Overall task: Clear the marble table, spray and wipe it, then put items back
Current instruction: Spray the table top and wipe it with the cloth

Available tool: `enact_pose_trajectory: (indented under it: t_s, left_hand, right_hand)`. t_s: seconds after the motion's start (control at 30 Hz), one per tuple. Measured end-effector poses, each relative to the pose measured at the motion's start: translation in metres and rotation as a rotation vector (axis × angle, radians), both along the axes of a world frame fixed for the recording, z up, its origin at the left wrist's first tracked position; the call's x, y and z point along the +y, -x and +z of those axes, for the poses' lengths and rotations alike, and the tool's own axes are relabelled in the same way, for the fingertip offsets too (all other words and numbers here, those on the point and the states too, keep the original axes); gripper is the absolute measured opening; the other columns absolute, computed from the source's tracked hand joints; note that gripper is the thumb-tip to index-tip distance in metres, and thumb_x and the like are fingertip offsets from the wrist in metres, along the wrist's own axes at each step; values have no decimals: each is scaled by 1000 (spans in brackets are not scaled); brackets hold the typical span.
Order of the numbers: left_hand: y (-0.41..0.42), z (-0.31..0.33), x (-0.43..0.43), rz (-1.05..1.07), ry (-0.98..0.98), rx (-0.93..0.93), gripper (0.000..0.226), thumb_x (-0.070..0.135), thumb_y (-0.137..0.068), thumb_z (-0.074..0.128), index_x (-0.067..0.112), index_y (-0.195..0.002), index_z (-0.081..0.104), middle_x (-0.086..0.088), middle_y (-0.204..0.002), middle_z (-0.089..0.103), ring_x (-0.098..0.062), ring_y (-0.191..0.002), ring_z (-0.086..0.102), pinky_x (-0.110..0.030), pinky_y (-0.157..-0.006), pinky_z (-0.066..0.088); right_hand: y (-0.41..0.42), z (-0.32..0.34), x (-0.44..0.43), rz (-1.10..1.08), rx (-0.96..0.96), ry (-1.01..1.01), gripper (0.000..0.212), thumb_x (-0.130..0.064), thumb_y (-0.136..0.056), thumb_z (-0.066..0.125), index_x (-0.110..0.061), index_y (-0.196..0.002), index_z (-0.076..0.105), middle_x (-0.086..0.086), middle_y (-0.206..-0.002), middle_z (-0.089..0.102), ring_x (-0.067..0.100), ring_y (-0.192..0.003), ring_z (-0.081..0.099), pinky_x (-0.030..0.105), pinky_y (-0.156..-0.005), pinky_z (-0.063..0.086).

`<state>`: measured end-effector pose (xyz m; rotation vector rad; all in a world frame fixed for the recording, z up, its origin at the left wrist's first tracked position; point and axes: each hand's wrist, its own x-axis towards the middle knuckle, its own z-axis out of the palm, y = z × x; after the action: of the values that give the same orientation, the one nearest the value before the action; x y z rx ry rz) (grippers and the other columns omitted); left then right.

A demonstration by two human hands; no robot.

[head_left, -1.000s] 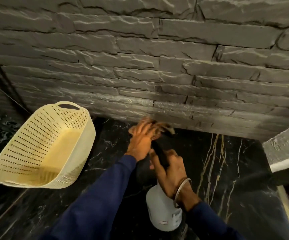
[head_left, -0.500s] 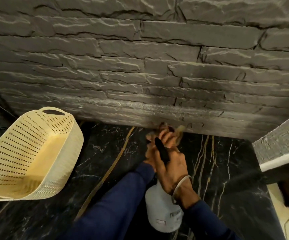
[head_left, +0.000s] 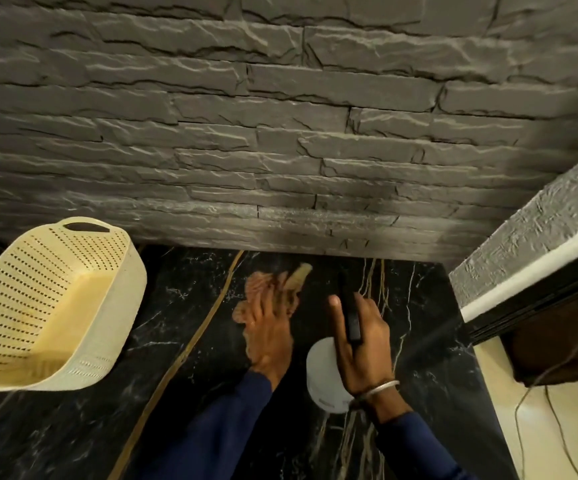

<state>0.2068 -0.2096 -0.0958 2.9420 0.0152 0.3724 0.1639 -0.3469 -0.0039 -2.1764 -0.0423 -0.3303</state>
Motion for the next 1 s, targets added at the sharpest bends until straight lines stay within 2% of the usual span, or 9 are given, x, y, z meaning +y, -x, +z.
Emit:
enact_pose_trajectory:
  t_s: [0.07,0.13,0.33,0.47,0.57,0.73,0.83,0.93,1.0]
  left_hand:
    - [3,-16,8,133,39,278,69,22,-84,58,20,-146,29,-11,-152,26,-31,-138,23,-53,-114,24]
    - [8,-29,19,133,37,311,66,25,-87,54,21,-147,27,-8,-155,23,-30,-141,19,-52,-116,16]
    - [2,-31,60,307,13,308,63,24,-85,56,11,-143,36,-19,-145,36,-40,-132,31,-57,-106,29]
    - [-10,-44,87,327,23,218,52,17,-91,47,6,-141,38,-22,-143,37,-42,-132,31,-58,-106,28]
    - [-20,-50,97,322,55,228,50,14,-90,46,8,-140,41,-20,-144,36,-41,-134,29,-58,-107,24]
    - [-33,-46,110,277,54,271,57,15,-87,48,8,-142,37,-19,-147,31,-41,-136,24,-58,-109,18]
    - [-32,-44,113,199,69,270,60,30,-89,46,11,-145,32,-15,-150,28,-38,-137,21,-61,-111,12]
    - [-23,-24,121,102,103,168,58,46,-94,32,20,-145,34,-6,-153,30,-29,-142,21,-54,-113,14]
    - [-16,4,136,12,213,8,50,40,-96,35,19,-141,41,-4,-151,36,-24,-141,27,-46,-114,21]
  right_hand:
    - [-7,-11,-1,3,18,-55,37,-53,-93,42,-21,-101,59,-6,-94,59,7,-86,56,20,-74,46]
    - [-16,-23,1,30,35,-143,40,-55,-89,47,-22,-109,57,-3,-104,60,5,-94,58,14,-80,46]
    - [-56,-47,25,-2,12,-251,51,-49,-87,52,-6,-114,54,2,-104,55,6,-88,54,12,-80,42]
    - [-79,-51,52,53,35,-260,41,-42,-89,56,-6,-110,53,4,-100,55,7,-84,52,6,-74,39]
    - [-93,-55,71,76,30,-262,39,-41,-90,55,-5,-106,54,9,-98,58,15,-84,55,18,-73,45]
    - [-98,-55,91,82,46,-174,50,-58,-88,49,-11,-104,53,6,-95,60,19,-82,58,40,-74,51]
    - [-91,-54,84,79,89,-59,75,-70,-80,52,-10,-125,48,8,-119,58,21,-107,58,42,-89,51]
    - [-65,-43,76,-150,-5,76,111,-74,-65,69,-3,-141,34,17,-145,35,27,-135,37,39,-111,36]
    - [-30,-20,85,-340,-220,4,94,-61,-65,79,3,-126,46,20,-131,41,24,-124,43,32,-105,39]
